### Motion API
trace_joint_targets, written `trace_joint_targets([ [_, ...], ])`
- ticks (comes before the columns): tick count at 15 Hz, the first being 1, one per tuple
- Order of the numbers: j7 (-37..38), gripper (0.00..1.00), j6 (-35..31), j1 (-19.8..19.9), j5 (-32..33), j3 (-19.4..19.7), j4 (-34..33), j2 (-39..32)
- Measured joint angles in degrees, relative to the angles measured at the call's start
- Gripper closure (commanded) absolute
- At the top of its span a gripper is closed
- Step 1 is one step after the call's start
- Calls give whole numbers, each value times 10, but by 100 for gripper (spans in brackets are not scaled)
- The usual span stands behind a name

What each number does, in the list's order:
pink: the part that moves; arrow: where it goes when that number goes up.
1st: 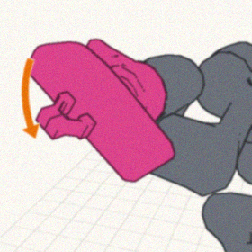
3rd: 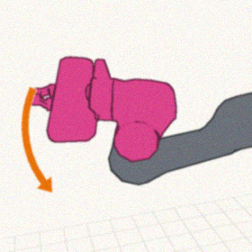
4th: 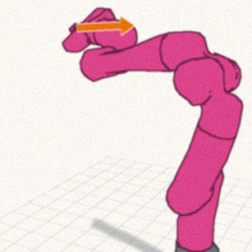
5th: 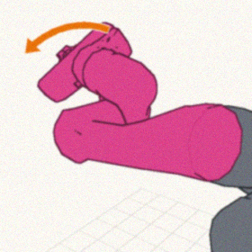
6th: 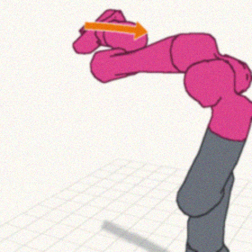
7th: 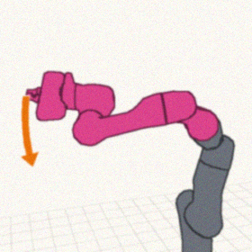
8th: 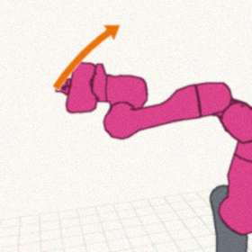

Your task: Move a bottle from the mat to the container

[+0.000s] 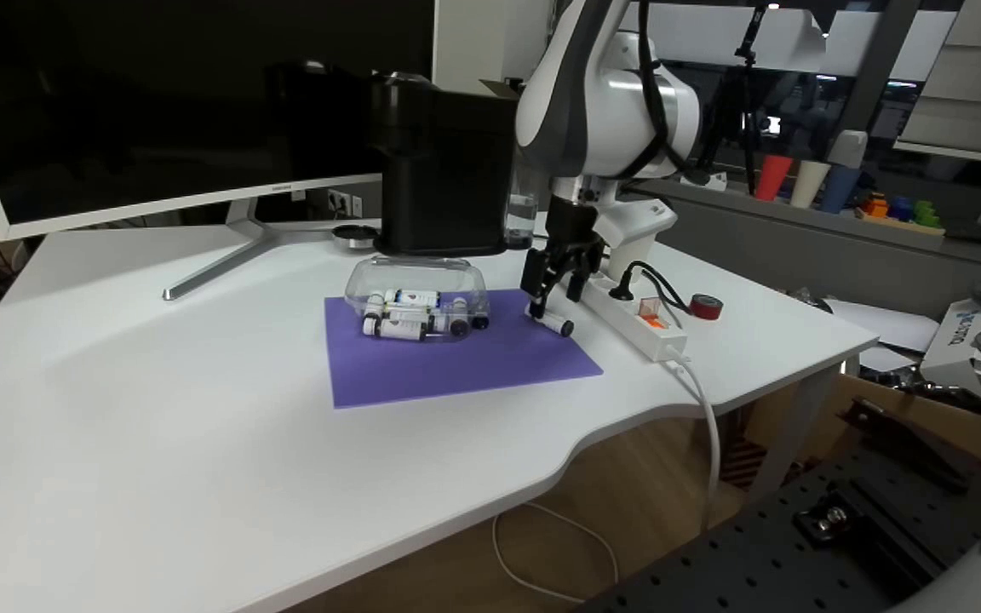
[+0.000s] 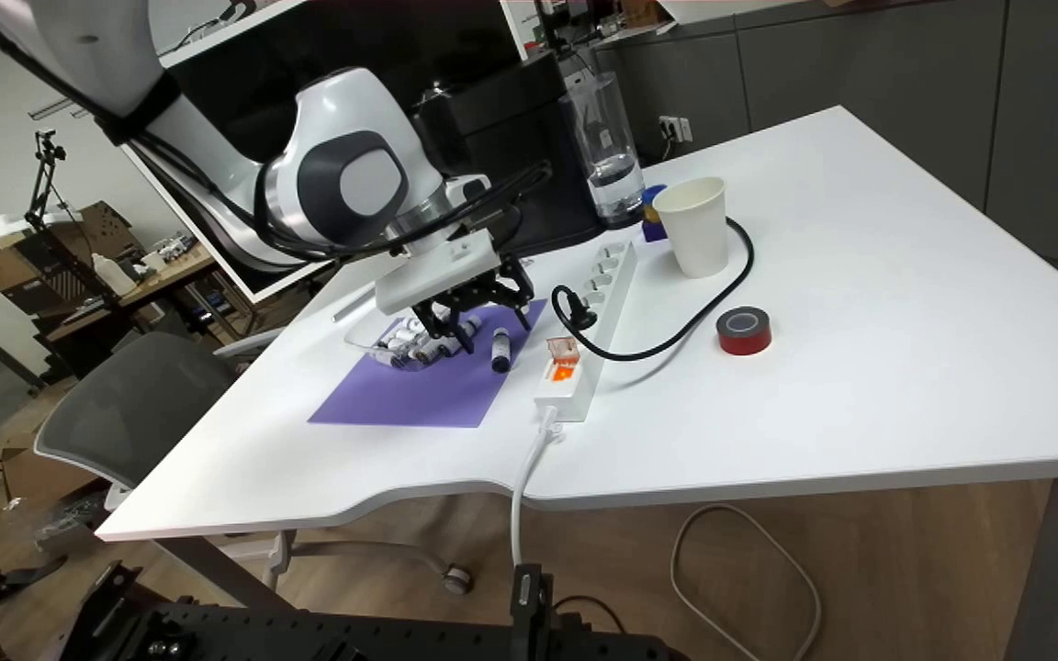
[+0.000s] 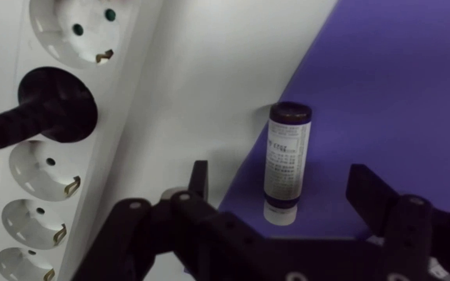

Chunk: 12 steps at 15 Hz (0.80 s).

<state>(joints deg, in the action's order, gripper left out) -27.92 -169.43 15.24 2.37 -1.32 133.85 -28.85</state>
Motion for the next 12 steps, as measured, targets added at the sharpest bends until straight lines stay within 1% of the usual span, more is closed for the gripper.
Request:
trace_joint_targets([
  [1, 0, 49, -1, 0, 0, -1, -4, -6],
  [8, 0, 95, -6, 1, 2, -6, -24, -33],
  [9, 0, 94, -9, 1, 2, -8, -26, -33],
  [12, 0, 93, -27, 2, 10, -16, -27, -25],
])
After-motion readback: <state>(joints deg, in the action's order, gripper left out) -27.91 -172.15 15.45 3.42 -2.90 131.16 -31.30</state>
